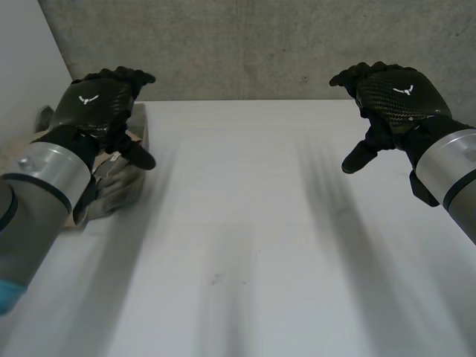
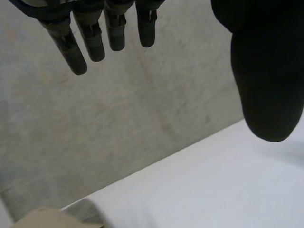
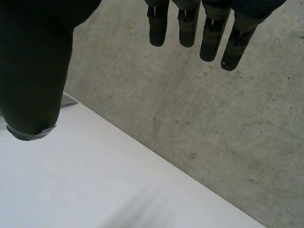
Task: Fold the laundry.
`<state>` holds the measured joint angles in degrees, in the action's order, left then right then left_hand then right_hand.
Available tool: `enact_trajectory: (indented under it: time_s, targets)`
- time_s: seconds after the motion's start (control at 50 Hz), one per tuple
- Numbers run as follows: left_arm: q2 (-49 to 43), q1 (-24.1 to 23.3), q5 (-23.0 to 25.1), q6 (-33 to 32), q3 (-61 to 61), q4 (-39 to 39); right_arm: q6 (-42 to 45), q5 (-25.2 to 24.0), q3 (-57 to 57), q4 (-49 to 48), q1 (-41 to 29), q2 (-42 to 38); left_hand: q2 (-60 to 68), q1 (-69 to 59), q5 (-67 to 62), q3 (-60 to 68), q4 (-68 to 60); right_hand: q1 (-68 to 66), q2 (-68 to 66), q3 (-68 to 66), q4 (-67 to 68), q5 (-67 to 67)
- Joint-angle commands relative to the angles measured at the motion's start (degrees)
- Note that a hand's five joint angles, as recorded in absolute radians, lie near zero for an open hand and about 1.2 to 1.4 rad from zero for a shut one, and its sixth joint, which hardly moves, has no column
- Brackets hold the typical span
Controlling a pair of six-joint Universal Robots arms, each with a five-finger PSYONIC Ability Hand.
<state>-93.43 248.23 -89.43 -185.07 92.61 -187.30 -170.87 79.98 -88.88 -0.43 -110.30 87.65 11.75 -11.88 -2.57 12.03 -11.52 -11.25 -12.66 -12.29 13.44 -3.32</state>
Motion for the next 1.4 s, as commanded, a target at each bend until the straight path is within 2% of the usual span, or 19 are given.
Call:
enact_trajectory:
  time_s: [0.02,0.12,0.36,0.42,0.44,0.5,0.54,0.62,0.76,0.78,0.96,1.06,1.08,1.1,1.14,1.16,1.18,1.28,1.4]
  targets:
    - [-9.7,9.4,-0.4,-12.9,-4.0,0.2,0.0,0.0,-0.1,0.0,0.0,-0.1,-0.5,0.7,1.4,-0.8,0.3,1.2,2.7,2.3,-3.4,3.3]
    - [-15.9,14.2,-0.2,-21.7,-6.6,0.0,0.0,0.0,-0.1,0.0,0.0,-0.8,0.3,-0.2,0.5,0.0,-0.5,1.2,2.7,2.3,-3.4,3.3]
    - [-33.3,21.3,-0.9,-31.4,-14.5,-2.0,0.0,0.0,-0.1,0.0,0.0,-2.3,7.2,-7.1,-6.4,6.9,-7.4,1.2,2.7,2.3,-3.4,3.3]
    - [-35.2,23.4,-1.4,-33.7,-15.6,-3.0,0.1,-0.1,-0.1,-0.1,0.0,-2.5,23.5,-23.3,-22.7,23.2,-23.7,1.2,2.7,2.3,-3.4,3.3]
    - [-36.0,23.4,-1.5,-34.0,-16.5,-3.8,0.1,-0.1,-0.1,-0.1,0.0,-2.5,40.2,-40.1,-39.4,39.9,-40.4,1.2,2.7,2.3,-3.4,3.3]
    - [-36.0,23.1,-2.1,-33.6,-17.0,-4.9,0.1,-0.1,0.0,-0.1,0.0,-2.5,68.2,-68.0,-67.3,67.9,-68.4,1.2,2.7,2.3,-3.4,3.3]
    - [-35.8,22.6,-3.4,-32.9,-16.8,-6.1,0.1,-0.1,0.0,-0.1,0.0,-2.5,68.2,-68.1,-67.4,68.0,-68.5,1.2,2.7,2.3,-3.4,3.3]
    - [-27.4,16.2,-7.2,-26.7,-15.5,-8.9,1.0,-0.1,0.4,0.0,0.0,-2.3,68.2,-68.1,-67.4,68.0,-68.5,1.2,2.7,2.3,-3.4,3.3]
    - [-15.8,5.1,-7.3,-14.6,-14.9,-10.3,1.2,-0.1,1.2,0.1,0.0,-1.6,68.2,-68.1,-67.4,68.0,-68.5,1.2,2.7,2.3,-3.4,3.3]
    - [-15.0,1.6,-7.2,-13.2,-15.1,-10.4,1.2,-0.1,1.3,0.0,0.2,-1.6,68.2,-68.1,-67.4,68.0,-68.5,1.2,2.7,2.3,-3.4,3.3]
    - [-17.0,-16.9,-6.8,-8.7,-15.9,-10.6,1.2,0.3,3.0,-0.2,2.5,-0.6,68.2,-68.1,-67.4,68.0,-68.5,1.2,2.7,2.3,-3.4,3.3]
    - [-22.0,-22.0,-5.5,3.3,-16.0,-10.6,1.0,0.4,4.0,0.2,6.1,-0.6,68.2,-68.1,-67.4,68.0,-68.5,1.2,2.7,2.3,-3.4,3.3]
    - [-22.6,-22.3,-4.7,5.5,-16.0,-10.6,1.1,0.4,4.1,0.2,6.5,-0.6,61.8,-61.6,-61.0,61.5,-62.0,1.2,2.7,2.3,-3.4,3.3]
    - [-24.0,-22.5,-2.0,9.1,-16.0,-10.6,1.0,0.2,4.0,0.2,6.9,-0.6,44.1,-43.9,-43.2,43.8,-44.3,1.2,2.7,2.3,-3.4,3.3]
    - [-25.1,-22.6,0.6,11.2,-16.0,-10.7,1.0,0.1,4.1,0.2,7.5,-0.6,30.1,-30.0,-29.3,29.9,-30.4,1.2,2.7,2.3,-3.4,3.3]
    - [-26.2,-22.4,3.5,11.9,-16.1,-10.7,1.0,0.1,4.0,0.2,7.6,-0.6,3.3,-3.1,-2.5,3.0,-3.5,1.2,2.7,2.3,-3.4,3.3]
    - [-26.3,-22.4,3.9,11.8,-16.1,-10.7,1.1,0.1,4.0,0.2,7.6,-0.6,-1.8,1.9,2.6,-2.0,1.5,1.2,2.7,2.3,-3.4,3.3]
    - [-26.1,-21.7,4.9,11.6,-16.2,-10.5,1.2,0.0,4.1,0.1,7.6,-1.2,-1.5,1.7,2.4,-1.8,1.3,1.2,2.7,2.3,-3.4,3.3]
    - [-19.8,-14.2,5.0,10.8,-13.3,-7.8,1.3,-0.4,4.2,0.8,6.9,-3.0,-0.7,0.8,1.5,-1.0,0.5,1.2,2.7,2.3,-3.4,3.3]
